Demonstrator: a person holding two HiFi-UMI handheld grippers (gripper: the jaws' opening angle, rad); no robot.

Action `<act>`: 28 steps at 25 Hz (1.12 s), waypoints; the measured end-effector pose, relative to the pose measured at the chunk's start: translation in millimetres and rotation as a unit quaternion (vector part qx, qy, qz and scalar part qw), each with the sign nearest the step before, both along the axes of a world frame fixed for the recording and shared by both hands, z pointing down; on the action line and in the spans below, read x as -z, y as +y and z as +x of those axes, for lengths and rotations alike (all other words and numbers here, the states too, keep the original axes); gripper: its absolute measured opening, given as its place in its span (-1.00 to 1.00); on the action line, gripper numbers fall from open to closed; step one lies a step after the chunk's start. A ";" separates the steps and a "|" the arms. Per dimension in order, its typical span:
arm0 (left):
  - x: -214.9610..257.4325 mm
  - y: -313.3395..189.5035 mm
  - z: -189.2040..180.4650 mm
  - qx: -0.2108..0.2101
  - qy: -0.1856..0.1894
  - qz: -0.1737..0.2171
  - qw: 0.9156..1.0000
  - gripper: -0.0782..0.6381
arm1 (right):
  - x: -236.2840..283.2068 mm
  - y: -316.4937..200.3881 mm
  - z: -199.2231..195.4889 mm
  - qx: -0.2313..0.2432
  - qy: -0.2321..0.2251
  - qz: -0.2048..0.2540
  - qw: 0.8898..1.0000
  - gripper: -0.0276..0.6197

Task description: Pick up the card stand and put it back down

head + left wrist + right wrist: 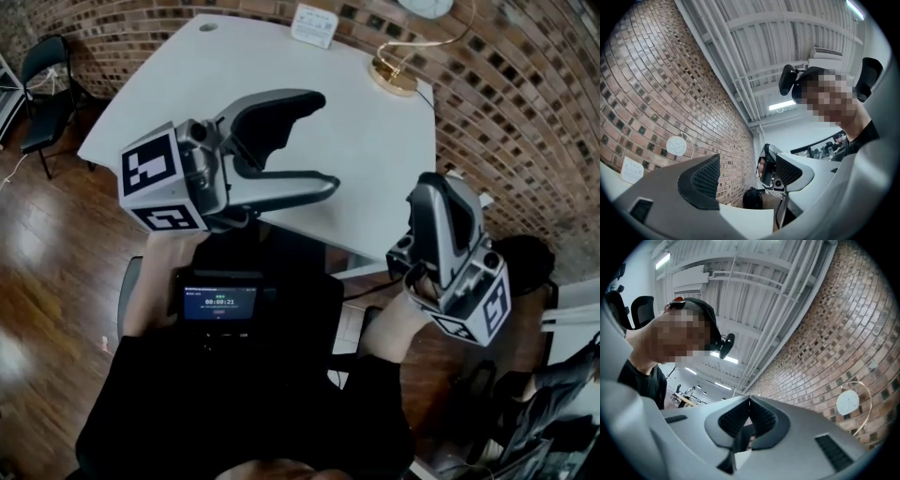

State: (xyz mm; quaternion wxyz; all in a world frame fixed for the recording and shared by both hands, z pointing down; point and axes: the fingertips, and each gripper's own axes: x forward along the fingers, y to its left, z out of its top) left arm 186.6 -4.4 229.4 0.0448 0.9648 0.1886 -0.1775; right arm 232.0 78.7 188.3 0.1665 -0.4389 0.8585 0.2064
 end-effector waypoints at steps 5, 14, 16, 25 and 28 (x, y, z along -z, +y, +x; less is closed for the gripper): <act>-4.1 3.8 -1.2 -0.002 0.001 -0.005 1.000 0.26 | -5.5 2.0 -1.2 -0.001 0.005 -0.007 1.000 -0.87; -7.1 11.3 -12.6 -0.004 0.008 0.004 1.000 0.26 | -22.1 1.7 -10.4 0.000 0.018 -0.017 1.000 -0.87; -7.1 11.7 -12.2 -0.004 0.008 0.004 1.000 0.26 | -19.8 1.5 -10.2 -0.004 0.021 -0.014 1.000 -0.87; -7.8 15.7 -9.7 -0.010 0.005 0.010 1.000 0.26 | -23.4 1.0 -13.7 -0.001 0.032 -0.012 0.999 -0.87; -7.6 16.9 -7.6 -0.013 0.003 0.010 1.000 0.26 | -22.3 0.6 -14.2 -0.001 0.033 -0.009 0.999 -0.87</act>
